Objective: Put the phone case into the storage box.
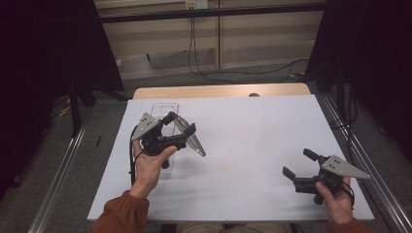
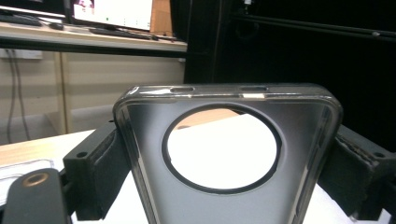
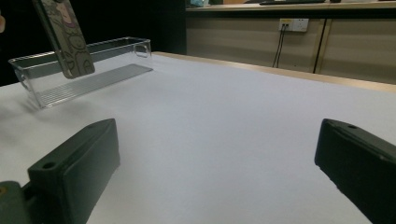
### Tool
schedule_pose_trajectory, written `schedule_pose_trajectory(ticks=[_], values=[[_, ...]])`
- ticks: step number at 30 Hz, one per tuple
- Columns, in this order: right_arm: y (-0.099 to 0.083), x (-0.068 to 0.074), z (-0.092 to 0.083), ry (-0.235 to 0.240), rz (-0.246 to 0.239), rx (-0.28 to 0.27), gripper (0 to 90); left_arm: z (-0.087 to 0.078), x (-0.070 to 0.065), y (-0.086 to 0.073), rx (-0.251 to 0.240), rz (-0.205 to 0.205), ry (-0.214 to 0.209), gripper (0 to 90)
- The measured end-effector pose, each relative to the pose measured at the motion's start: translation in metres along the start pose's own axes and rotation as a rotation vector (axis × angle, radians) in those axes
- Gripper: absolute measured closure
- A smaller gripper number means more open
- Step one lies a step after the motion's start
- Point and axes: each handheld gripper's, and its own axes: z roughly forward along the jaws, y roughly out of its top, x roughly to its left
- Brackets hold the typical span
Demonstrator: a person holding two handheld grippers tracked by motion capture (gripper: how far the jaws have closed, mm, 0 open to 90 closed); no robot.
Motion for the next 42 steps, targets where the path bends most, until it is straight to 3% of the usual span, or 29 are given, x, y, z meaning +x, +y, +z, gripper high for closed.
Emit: schedule_pose_trajectory(ticks=[19, 21, 22, 23, 42], values=[[0.0, 0.001, 0.002, -0.013, 0.001, 0.013, 0.0, -0.009, 0.025, 0.028, -0.013, 0.022, 0.1, 12.1], [0.0, 0.001, 0.002, -0.007, -0.004, 0.014, 0.0, -0.01, 0.027, 0.029, -0.011, 0.023, 0.105, 12.1], [-0.001, 0.001, 0.002, -0.004, -0.004, 0.013, 0.0, -0.009, 0.027, 0.029, -0.028, 0.005, 0.111, 12.1], [-0.001, 0.001, 0.002, -0.007, -0.002, 0.013, 0.0, -0.011, 0.029, 0.03, -0.011, 0.027, 0.112, 12.1], [-0.001, 0.001, 0.002, 0.001, -0.013, 0.018, 0.0, -0.012, 0.056, 0.04, -0.02, 0.055, 0.201, 12.1]])
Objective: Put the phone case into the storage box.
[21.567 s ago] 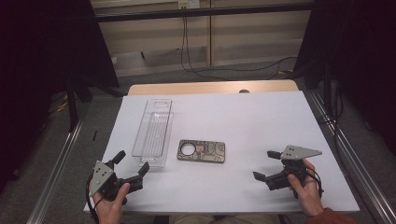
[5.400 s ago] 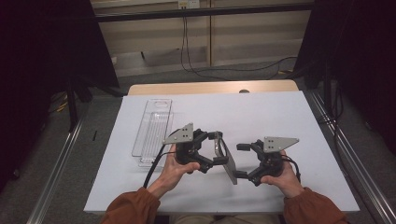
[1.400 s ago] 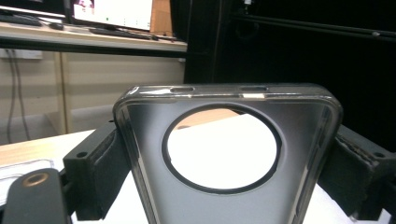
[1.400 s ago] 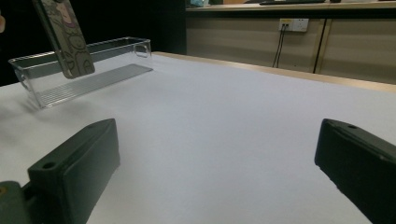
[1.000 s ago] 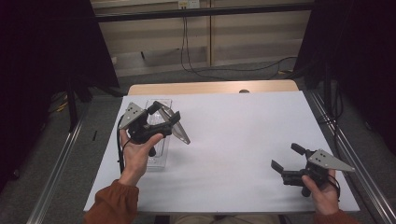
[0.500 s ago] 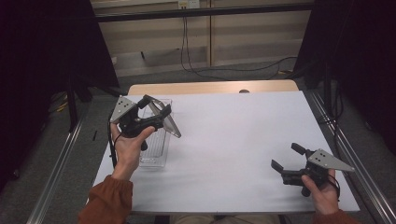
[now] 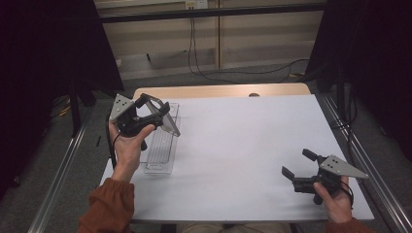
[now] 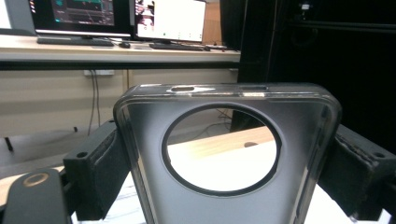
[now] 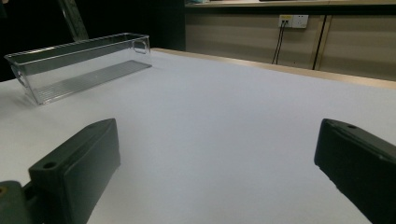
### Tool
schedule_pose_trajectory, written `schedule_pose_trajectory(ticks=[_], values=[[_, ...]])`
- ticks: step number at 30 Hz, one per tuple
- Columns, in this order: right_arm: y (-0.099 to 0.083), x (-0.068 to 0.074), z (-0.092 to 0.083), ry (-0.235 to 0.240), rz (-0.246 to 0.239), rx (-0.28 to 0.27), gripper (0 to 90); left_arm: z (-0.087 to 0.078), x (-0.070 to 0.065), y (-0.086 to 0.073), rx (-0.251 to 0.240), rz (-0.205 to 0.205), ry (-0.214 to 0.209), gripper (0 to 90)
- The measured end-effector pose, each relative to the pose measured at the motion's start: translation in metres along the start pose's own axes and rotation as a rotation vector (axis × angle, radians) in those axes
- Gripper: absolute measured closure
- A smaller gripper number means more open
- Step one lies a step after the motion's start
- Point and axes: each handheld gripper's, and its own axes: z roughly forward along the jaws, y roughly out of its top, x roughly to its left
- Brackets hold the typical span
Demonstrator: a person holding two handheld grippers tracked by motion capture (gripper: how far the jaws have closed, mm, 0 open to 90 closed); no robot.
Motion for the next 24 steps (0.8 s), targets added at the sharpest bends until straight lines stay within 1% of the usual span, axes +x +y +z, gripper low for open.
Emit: schedule_pose_trajectory(ticks=[4, 5, 7, 8, 9, 10, 12, 18, 22, 24], values=[[0.0, 0.0, 0.0, -0.001, -0.001, 0.0, 0.0, 0.002, 0.004, 0.002, -0.003, 0.004, 0.013, 12.1], [0.0, 0.0, 0.0, -0.001, -0.002, 0.001, 0.0, 0.003, 0.005, 0.003, 0.006, 0.008, 0.022, 12.1], [0.0, 0.0, 0.0, 0.002, -0.003, 0.003, 0.0, 0.005, 0.006, 0.003, -0.002, 0.006, 0.02, 12.1], [0.0, 0.0, 0.0, 0.001, -0.003, 0.002, 0.0, 0.005, 0.007, 0.003, 0.004, 0.012, 0.033, 12.1], [0.0, 0.0, 0.0, -0.001, 0.001, 0.001, 0.0, 0.006, 0.007, 0.003, 0.003, 0.012, 0.035, 12.1], [0.0, 0.0, 0.0, 0.001, -0.002, 0.001, 0.0, 0.006, 0.008, 0.002, -0.002, 0.01, 0.028, 12.1], [0.0, 0.001, 0.0, -0.003, 0.006, 0.001, 0.0, 0.008, 0.009, 0.002, -0.005, 0.009, 0.037, 12.1], [0.0, 0.001, 0.001, 0.0, 0.003, 0.003, 0.0, 0.013, 0.015, 0.002, 0.008, 0.019, 0.058, 12.1], [0.0, 0.001, 0.001, -0.003, 0.003, 0.003, 0.0, 0.017, 0.018, 0.003, 0.004, 0.016, 0.068, 12.1], [0.0, 0.0, 0.0, 0.0, 0.002, 0.001, 0.0, 0.018, 0.02, 0.003, 0.002, 0.029, 0.081, 12.1]])
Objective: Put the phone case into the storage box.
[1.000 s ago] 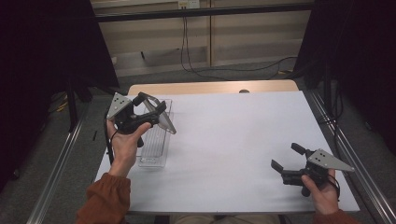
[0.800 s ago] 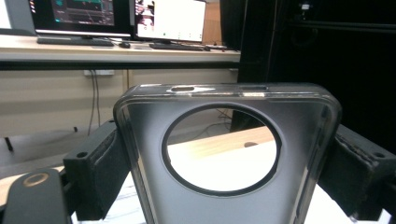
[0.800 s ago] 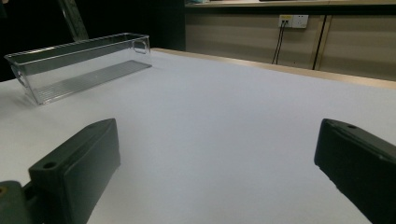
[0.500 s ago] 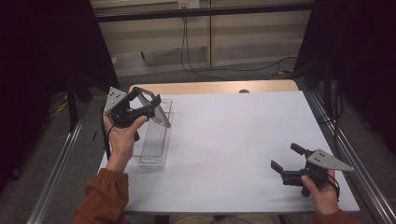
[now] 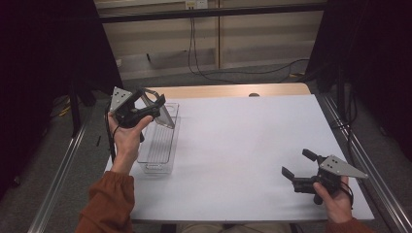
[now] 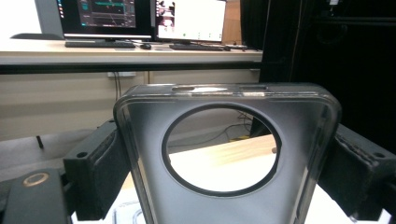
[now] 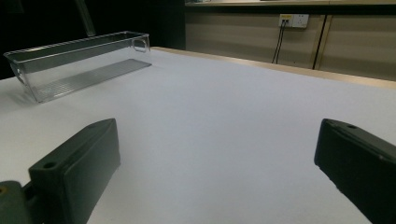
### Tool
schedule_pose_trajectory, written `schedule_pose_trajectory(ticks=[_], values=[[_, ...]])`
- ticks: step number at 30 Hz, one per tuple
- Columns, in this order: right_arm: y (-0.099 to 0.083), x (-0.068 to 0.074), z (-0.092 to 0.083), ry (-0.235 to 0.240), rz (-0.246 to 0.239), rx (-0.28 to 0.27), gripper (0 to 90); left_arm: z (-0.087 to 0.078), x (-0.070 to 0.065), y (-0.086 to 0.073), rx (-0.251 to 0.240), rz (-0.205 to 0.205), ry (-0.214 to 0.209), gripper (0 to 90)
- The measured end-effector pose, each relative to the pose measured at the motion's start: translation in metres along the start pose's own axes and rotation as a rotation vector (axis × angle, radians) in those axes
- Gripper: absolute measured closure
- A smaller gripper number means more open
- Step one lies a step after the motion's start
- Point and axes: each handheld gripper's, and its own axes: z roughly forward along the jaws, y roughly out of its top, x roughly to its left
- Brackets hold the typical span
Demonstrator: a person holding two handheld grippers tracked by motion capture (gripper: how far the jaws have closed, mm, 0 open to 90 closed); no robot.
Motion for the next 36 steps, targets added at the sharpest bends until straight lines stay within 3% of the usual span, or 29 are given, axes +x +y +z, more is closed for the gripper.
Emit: schedule_pose_trajectory(ticks=[13, 19, 36], values=[[0.0, 0.0, 0.0, 0.002, -0.002, -0.002, 0.0, 0.014, 0.01, -0.002, -0.008, 0.014, 0.037, 12.1], [0.0, 0.001, 0.001, 0.005, 0.002, 0.001, 0.0, 0.022, 0.013, -0.002, 0.004, 0.038, 0.048, 12.1], [-0.001, 0.001, 0.001, 0.007, 0.003, 0.003, 0.0, 0.042, 0.02, -0.008, 0.028, 0.049, 0.077, 12.1]])
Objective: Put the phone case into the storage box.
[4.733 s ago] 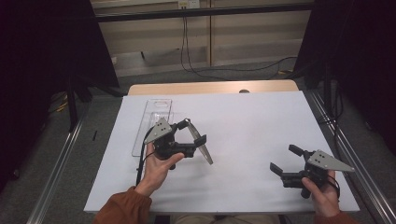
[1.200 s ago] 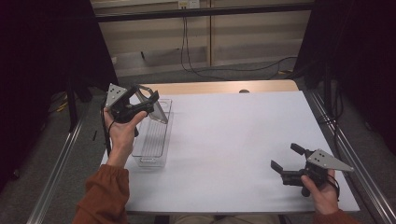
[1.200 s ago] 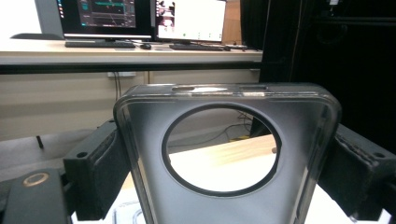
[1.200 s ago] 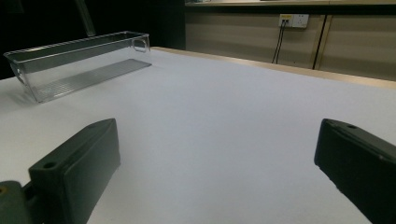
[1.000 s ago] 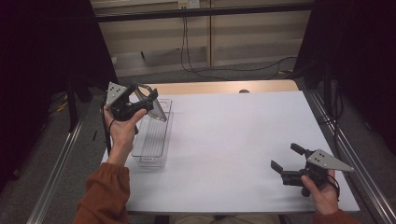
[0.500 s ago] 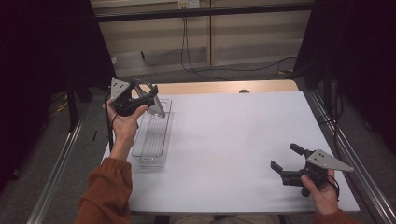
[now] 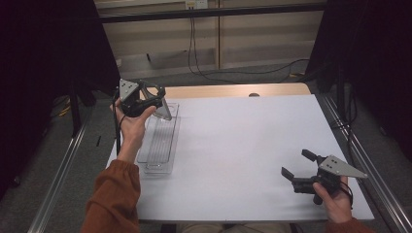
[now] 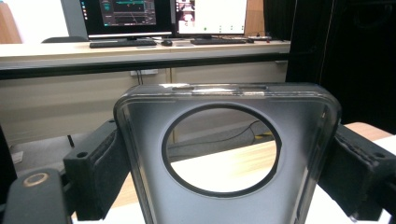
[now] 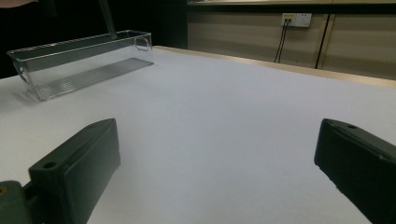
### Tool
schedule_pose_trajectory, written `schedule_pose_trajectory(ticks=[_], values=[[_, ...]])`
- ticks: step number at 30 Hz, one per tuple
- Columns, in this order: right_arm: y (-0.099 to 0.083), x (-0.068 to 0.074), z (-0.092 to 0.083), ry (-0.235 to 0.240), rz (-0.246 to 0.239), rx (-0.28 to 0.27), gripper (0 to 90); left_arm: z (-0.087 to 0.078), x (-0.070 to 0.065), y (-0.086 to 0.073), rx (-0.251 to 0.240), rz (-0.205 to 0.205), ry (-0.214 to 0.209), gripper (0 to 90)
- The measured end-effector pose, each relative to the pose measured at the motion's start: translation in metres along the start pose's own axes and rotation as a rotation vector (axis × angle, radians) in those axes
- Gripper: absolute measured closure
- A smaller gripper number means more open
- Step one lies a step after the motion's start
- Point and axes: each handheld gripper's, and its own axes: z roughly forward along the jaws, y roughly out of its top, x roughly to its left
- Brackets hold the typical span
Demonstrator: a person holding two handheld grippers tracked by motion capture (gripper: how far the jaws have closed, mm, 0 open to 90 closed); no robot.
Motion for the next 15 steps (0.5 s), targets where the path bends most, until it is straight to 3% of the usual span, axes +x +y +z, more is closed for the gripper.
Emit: schedule_pose_trajectory(ticks=[4, 15], values=[[0.0, 0.0, 0.0, 0.001, -0.009, 0.001, 0.0, 0.006, 0.002, -0.002, 0.0, -0.009, 0.01, 12.1], [-0.001, 0.0, 0.001, 0.006, -0.004, 0.001, 0.0, 0.018, 0.001, -0.008, 0.023, 0.015, 0.023, 12.1]])
